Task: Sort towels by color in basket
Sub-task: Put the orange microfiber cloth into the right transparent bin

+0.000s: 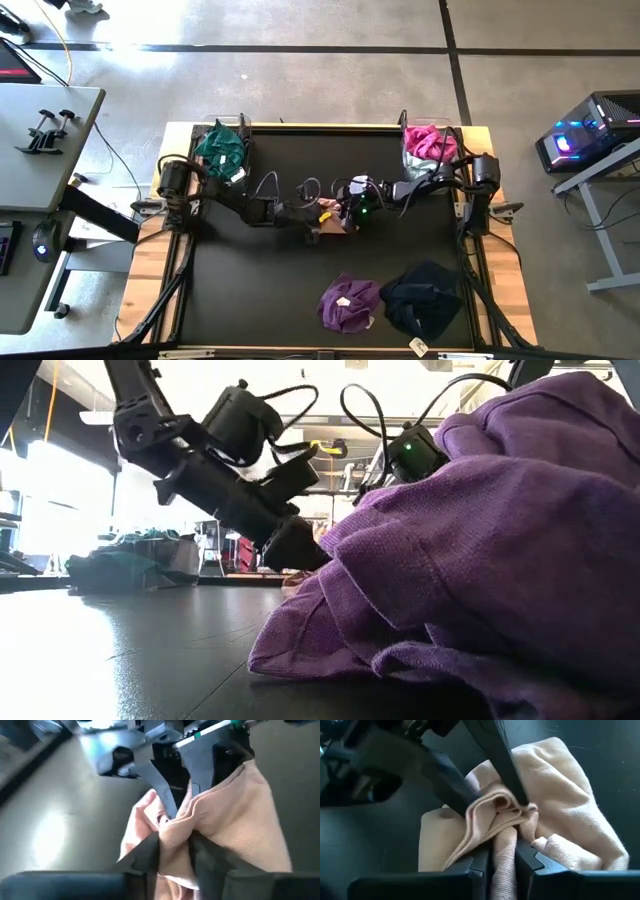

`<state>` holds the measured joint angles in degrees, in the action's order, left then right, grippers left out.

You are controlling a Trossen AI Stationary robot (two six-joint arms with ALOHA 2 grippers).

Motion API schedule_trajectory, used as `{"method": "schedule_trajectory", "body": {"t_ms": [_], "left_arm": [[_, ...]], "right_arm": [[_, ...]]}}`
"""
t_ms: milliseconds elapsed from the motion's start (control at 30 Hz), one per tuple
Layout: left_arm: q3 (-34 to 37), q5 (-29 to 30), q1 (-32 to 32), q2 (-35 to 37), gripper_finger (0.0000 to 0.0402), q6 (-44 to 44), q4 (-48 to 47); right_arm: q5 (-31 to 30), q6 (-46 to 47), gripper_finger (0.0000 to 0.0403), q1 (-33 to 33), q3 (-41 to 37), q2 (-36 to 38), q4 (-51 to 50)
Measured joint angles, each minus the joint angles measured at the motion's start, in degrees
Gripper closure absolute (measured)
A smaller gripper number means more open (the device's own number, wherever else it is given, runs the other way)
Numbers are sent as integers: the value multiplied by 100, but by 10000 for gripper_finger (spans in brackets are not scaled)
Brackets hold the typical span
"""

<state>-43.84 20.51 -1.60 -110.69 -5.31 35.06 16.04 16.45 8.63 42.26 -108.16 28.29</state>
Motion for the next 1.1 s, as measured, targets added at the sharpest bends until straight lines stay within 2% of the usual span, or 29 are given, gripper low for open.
{"method": "schedule_trajectory", "body": {"t_ms": [167,233,333,433,533,633,767,900,1100], "left_arm": [[-8,-696,160,6,369,280,-251],[-7,-739,159,2,389,317,-325],[-6,-747,166,2,396,336,-367],[-2,-742,166,-1,393,364,-392],[-2,-745,166,-3,394,364,-405],[0,-753,166,-3,396,368,-408],[3,-758,164,-5,397,377,-415],[5,-778,163,-5,398,377,-426],[7,-782,161,-9,398,379,-426]], "right_arm": [[78,-185,317,57,0,102,-216],[151,-302,290,114,0,318,-594],[140,-549,259,220,-2,863,-1549],[-667,-772,247,169,-7,1488,-2427],[-1598,-1180,246,-92,-7,2007,-2735],[-1626,-1648,245,-440,-7,2201,-2453],[-1293,-1996,245,-810,-7,2026,-1973],[-1236,-1991,233,-993,-3,1591,-1355],[-1280,-2526,154,-976,-2,858,-917]]}}
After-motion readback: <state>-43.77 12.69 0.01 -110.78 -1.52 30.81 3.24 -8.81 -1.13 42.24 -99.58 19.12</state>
